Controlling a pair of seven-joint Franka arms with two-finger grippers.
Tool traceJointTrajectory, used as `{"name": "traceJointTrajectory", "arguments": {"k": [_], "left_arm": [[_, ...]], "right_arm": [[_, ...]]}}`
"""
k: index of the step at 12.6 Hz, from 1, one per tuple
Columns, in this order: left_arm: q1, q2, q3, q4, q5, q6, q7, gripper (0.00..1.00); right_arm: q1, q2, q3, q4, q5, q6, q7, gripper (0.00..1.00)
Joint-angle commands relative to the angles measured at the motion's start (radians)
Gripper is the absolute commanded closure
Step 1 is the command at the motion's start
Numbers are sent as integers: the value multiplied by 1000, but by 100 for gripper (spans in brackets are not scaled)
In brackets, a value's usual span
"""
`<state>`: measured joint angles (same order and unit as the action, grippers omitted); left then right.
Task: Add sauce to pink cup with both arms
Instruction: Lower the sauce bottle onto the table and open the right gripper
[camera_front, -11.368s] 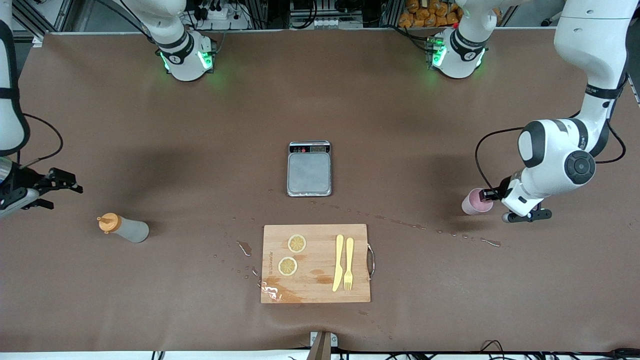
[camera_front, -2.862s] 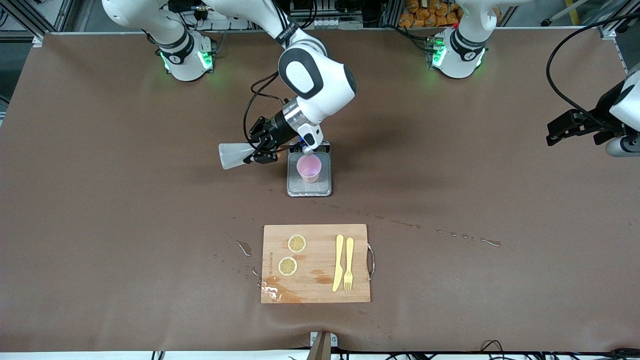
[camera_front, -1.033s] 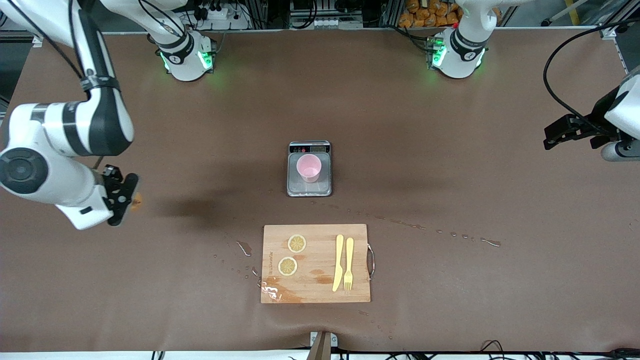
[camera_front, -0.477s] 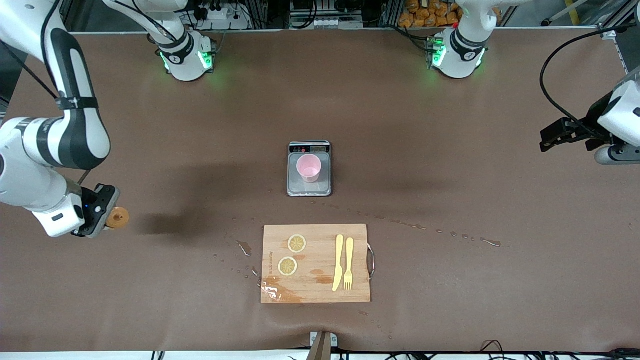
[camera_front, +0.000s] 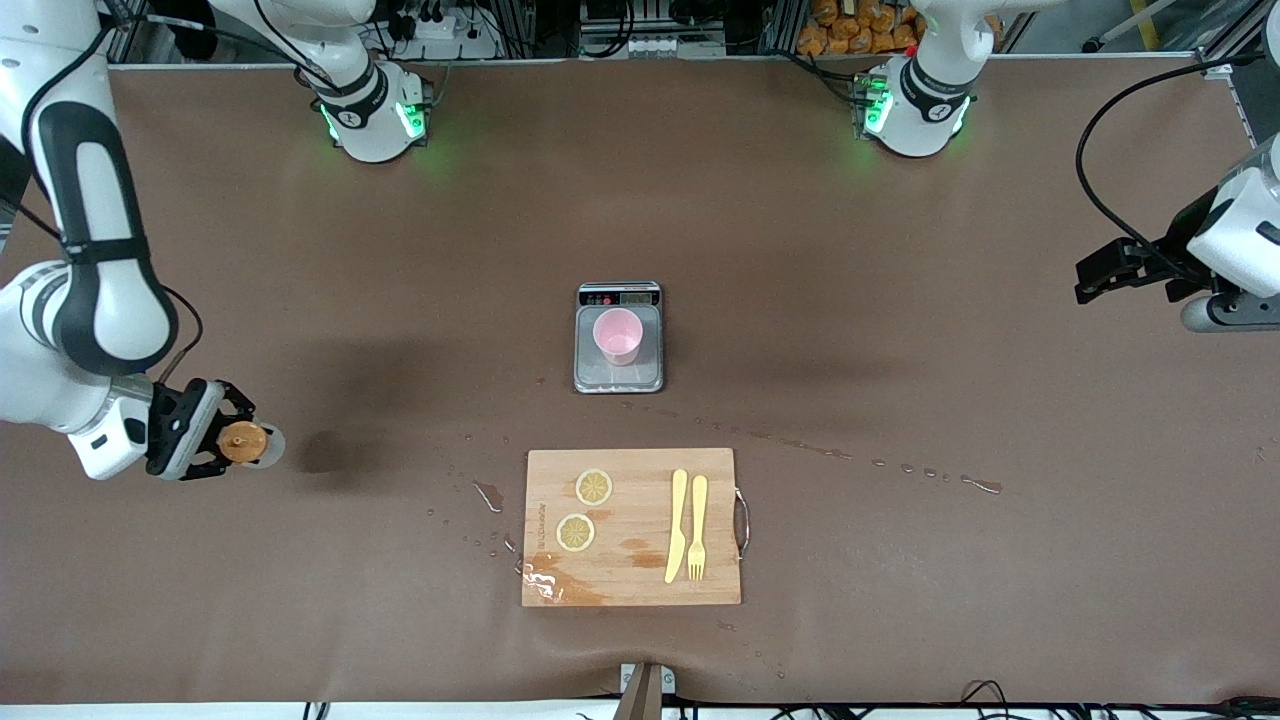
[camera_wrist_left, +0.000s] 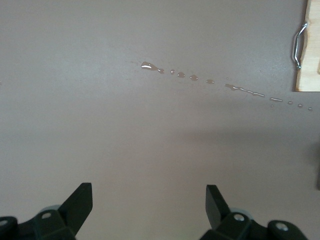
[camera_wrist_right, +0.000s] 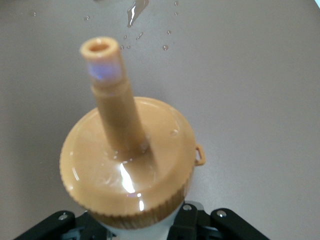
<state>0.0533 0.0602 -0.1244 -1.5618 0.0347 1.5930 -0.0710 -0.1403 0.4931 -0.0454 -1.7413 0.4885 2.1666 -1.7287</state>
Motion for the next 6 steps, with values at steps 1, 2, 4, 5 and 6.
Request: {"name": "traceJointTrajectory", "arguments": {"k": [1, 2, 4, 5, 6], "left_arm": [[8, -26, -1, -37, -21, 18, -3, 0], [8, -25, -1, -37, -21, 18, -3, 0], [8, -25, -1, -37, -21, 18, -3, 0], [8, -23, -1, -38, -21, 21, -3, 0], [8, -23, -1, -41, -21, 25, -3, 0]], "right_arm": [[-65, 30, 21, 6, 91, -5, -113, 100], [-70, 35, 19, 6, 116, -8, -162, 100], [-88, 56, 21, 6, 151, -13, -228, 100], [-90, 73, 22, 6, 188, -23, -273, 100], [-93, 81, 22, 6, 232, -34, -326, 100]]}}
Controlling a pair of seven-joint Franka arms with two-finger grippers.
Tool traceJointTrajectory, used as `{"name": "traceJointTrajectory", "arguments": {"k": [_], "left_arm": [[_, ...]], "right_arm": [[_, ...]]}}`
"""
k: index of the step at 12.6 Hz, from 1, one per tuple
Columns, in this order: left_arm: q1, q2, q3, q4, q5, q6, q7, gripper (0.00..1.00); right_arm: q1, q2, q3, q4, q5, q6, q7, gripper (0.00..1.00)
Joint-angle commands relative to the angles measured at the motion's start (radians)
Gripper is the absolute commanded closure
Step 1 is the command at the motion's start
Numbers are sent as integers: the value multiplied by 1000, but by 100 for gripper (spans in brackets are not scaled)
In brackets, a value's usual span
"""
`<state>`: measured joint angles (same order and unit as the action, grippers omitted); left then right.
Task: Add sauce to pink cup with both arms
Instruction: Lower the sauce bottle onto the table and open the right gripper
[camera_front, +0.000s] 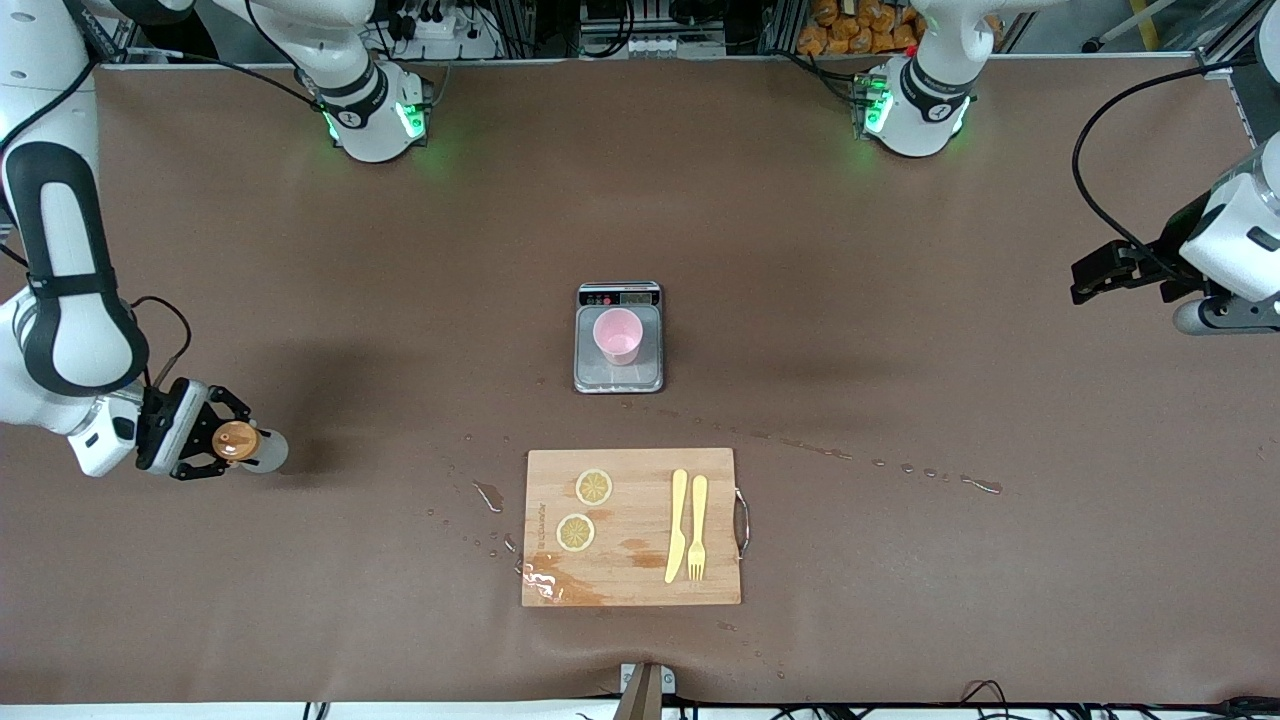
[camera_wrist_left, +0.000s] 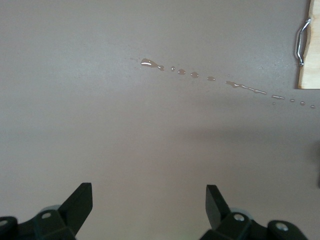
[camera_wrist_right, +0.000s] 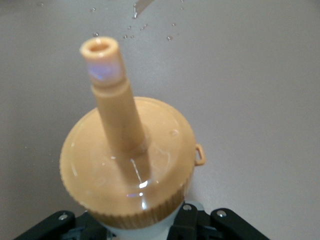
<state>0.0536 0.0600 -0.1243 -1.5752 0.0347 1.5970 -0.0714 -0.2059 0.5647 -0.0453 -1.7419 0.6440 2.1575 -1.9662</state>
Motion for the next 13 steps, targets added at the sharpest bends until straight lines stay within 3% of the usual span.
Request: {"name": "traceJointTrajectory", "arguments": {"k": [1, 6, 7, 8, 13], "left_arm": [[8, -23, -2, -31, -21, 24, -1, 0], [8, -25, -2, -34, -19, 27, -1, 0], [8, -25, -2, -34, -19, 28, -1, 0], [8, -26, -2, -34, -19, 28, -1, 0], [8, -28, -3, -34, -21, 28, -2, 0]], "right_arm": [[-27, 24, 21, 7, 113, -40, -130, 100], [-46, 47, 19, 5, 126, -51, -180, 100], [-46, 47, 18, 5, 126, -51, -171, 71], [-49, 46, 18, 7, 125, -51, -168, 1], [-64, 29, 9, 30, 108, -51, -116, 0]]}}
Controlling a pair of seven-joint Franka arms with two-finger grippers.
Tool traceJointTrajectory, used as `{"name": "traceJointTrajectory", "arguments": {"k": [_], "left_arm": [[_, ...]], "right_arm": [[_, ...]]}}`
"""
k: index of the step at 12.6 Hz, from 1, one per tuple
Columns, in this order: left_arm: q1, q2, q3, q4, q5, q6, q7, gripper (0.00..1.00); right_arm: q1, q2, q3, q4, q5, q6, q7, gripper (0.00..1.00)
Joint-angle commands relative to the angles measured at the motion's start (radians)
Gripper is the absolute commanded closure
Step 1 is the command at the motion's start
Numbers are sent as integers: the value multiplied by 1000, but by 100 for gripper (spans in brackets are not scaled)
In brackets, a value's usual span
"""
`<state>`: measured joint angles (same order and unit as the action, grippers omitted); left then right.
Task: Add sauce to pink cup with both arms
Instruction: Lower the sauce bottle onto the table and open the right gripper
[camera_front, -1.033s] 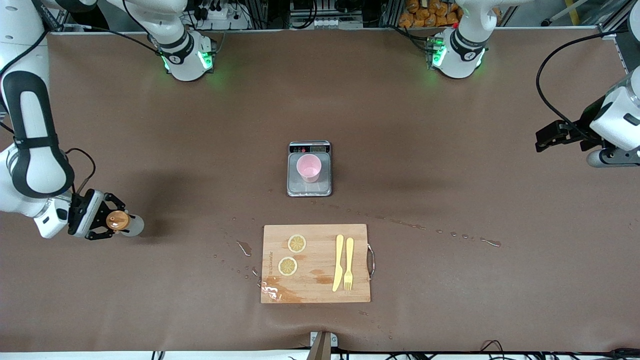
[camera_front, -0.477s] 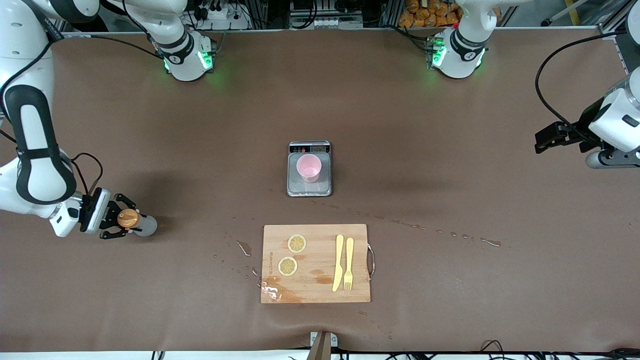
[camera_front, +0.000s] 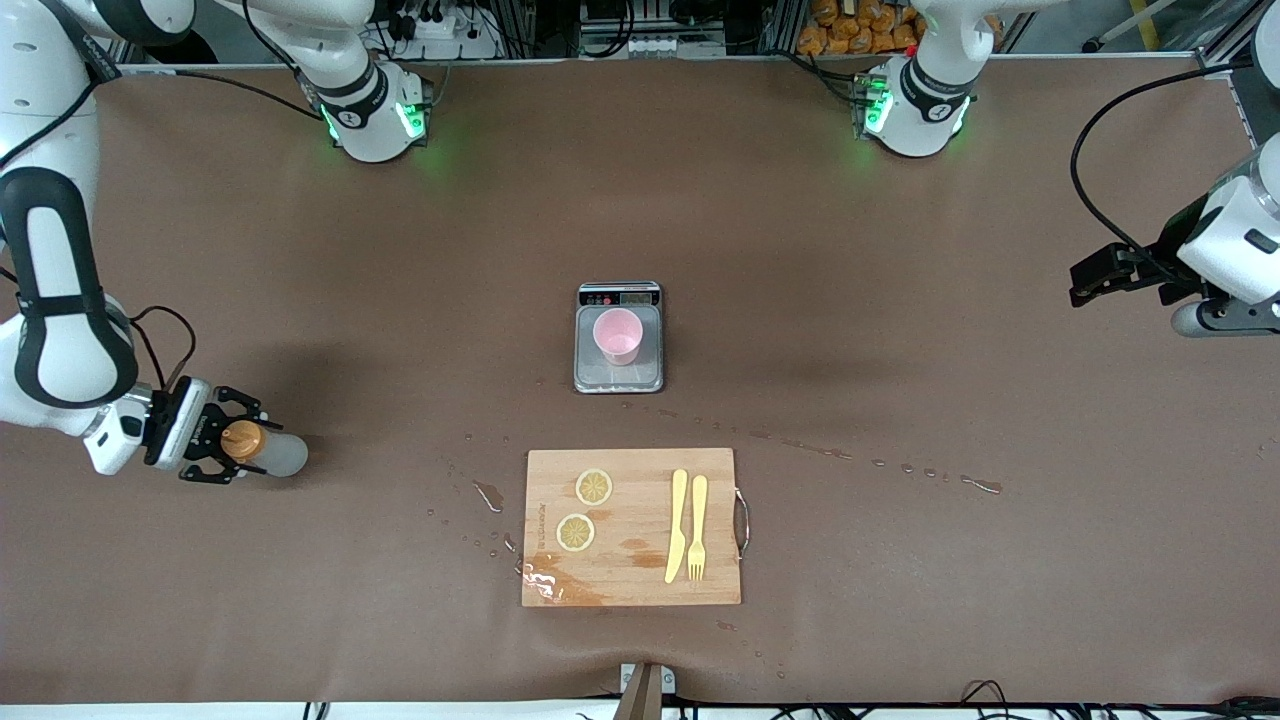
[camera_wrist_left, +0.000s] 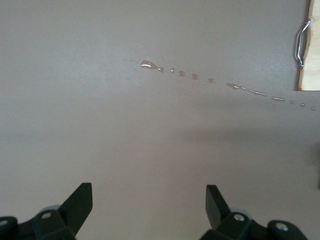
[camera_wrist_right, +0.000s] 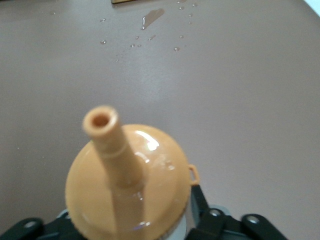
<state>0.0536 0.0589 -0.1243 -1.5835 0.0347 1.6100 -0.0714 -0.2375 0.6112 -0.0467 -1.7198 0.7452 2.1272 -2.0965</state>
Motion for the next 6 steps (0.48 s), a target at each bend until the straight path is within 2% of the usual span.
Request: {"name": "traceJointTrajectory", "arguments": {"k": [1, 3, 6], "left_arm": [[8, -28, -3, -27, -21, 14, -2, 0], [8, -30, -3, -32, -24, 13, -2, 0], [6, -42, -5, -30, -53, 7, -10, 0]], "right_arm": [[-31, -19, -2, 11, -10, -21, 18, 0], [-22, -31, -33, 28, -64, -20, 23, 0], [-19, -80, -65, 34, -251, -21, 152, 0]]}}
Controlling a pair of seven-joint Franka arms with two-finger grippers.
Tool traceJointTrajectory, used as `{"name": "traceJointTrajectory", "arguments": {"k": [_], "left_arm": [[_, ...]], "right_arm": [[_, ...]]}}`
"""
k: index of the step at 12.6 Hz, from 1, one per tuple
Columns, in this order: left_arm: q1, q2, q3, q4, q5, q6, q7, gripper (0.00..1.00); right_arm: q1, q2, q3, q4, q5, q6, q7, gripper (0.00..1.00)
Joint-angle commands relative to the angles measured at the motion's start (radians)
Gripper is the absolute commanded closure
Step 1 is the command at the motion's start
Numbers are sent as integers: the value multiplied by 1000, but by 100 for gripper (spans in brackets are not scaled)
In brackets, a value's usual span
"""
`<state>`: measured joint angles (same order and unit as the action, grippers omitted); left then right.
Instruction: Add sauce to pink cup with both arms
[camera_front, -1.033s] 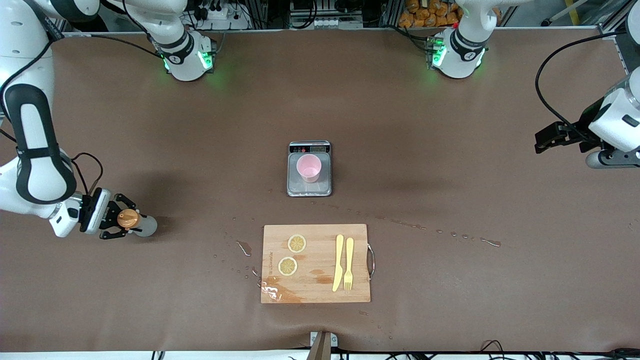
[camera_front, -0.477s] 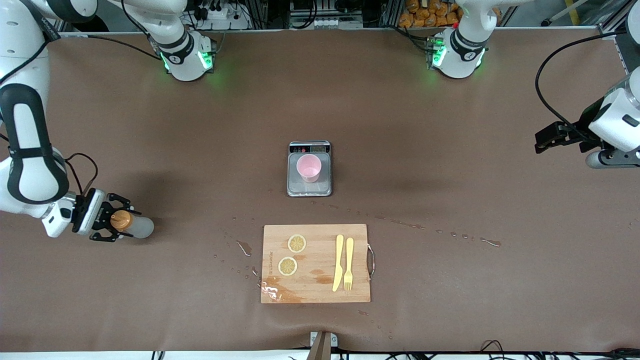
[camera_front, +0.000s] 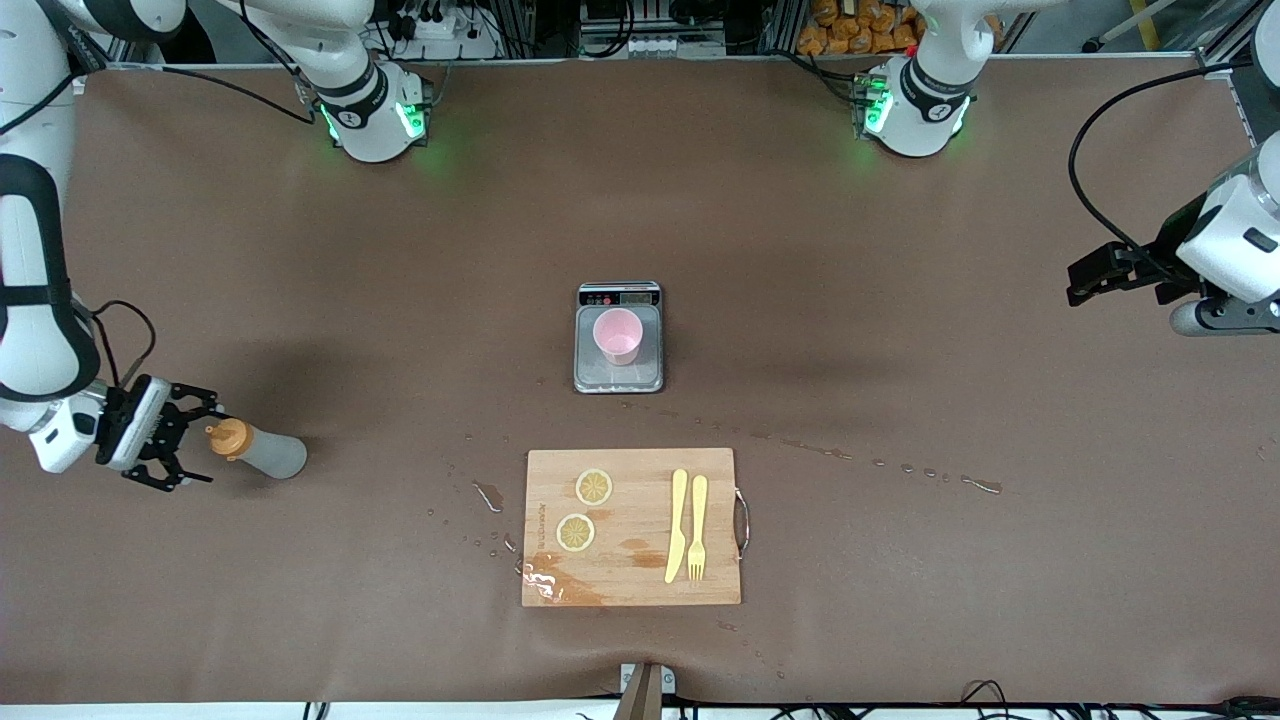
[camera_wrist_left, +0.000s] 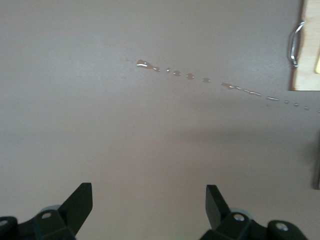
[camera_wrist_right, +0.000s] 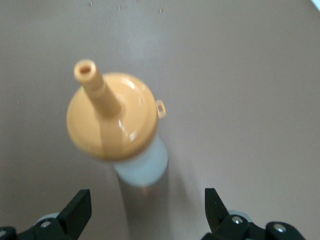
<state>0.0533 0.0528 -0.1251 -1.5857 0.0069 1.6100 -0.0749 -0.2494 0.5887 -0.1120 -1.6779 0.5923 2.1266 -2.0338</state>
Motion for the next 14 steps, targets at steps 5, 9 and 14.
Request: {"name": "traceJointTrajectory", "arguments": {"k": [5, 9, 14], "left_arm": [[8, -60, -2, -14, -31, -13, -17, 0], [8, -99, 8, -7, -16, -56, 7, 0], [11, -102, 8, -5, -16, -58, 12, 0]], "right_arm": [[10, -171, 0, -9, -326, -80, 418, 0], [123, -302, 3, -9, -466, -262, 852, 0], [131, -426, 3, -10, -499, -394, 1220, 0]]}}
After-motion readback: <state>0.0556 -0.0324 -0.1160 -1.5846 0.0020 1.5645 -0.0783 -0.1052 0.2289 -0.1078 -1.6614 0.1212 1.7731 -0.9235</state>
